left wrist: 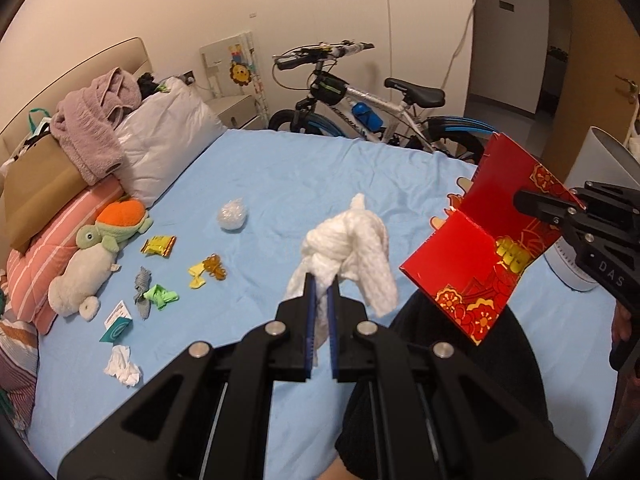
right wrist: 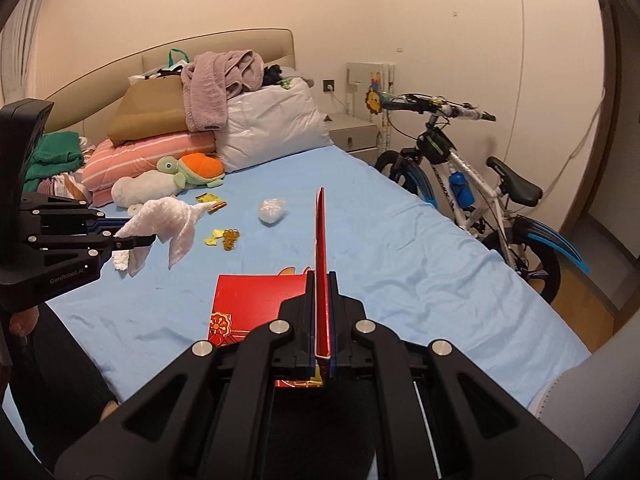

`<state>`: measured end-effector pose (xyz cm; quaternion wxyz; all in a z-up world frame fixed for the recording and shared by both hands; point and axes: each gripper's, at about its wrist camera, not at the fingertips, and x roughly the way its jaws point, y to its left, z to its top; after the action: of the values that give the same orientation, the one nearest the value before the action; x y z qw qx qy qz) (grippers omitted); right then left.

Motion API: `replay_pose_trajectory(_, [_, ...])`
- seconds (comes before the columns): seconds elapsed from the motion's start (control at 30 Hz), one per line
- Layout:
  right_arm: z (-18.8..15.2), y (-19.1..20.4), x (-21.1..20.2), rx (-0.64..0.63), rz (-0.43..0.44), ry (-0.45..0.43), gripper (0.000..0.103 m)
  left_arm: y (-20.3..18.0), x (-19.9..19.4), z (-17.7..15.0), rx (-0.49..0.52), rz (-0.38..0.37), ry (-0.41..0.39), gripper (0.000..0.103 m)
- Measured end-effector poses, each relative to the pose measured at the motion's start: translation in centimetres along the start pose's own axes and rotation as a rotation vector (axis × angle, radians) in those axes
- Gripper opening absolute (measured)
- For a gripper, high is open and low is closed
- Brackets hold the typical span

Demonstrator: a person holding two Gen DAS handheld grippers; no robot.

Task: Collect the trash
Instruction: 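Carry the white tissue and red envelope with both grippers to the grey bin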

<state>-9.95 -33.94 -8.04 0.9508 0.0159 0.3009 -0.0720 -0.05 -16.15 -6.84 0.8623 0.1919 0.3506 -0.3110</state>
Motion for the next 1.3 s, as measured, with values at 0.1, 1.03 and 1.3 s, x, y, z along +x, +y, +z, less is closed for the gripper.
replay_pose_trajectory(0.1, [-0.8, -2.1, -2.3, 0.025, -0.053, -0.009, 0.003, -2.6, -0.6, 1.3, 0.043, -0.032, -0.026, 0.006])
replay_pose_trajectory(1.03, [-5.3, -22.0, -26.3, 0.308, -0.643, -0.12, 0.003, -30.4, -3.0, 14.3, 0.477, -0.427, -0.179, 0.006])
replay_pose_trajectory(1.3, [-5.1, -26.2, -28.2, 0.332, -0.758, -0.124, 0.003, -36.3, -2.2, 16.6, 0.546, -0.514, -0.177, 0.006])
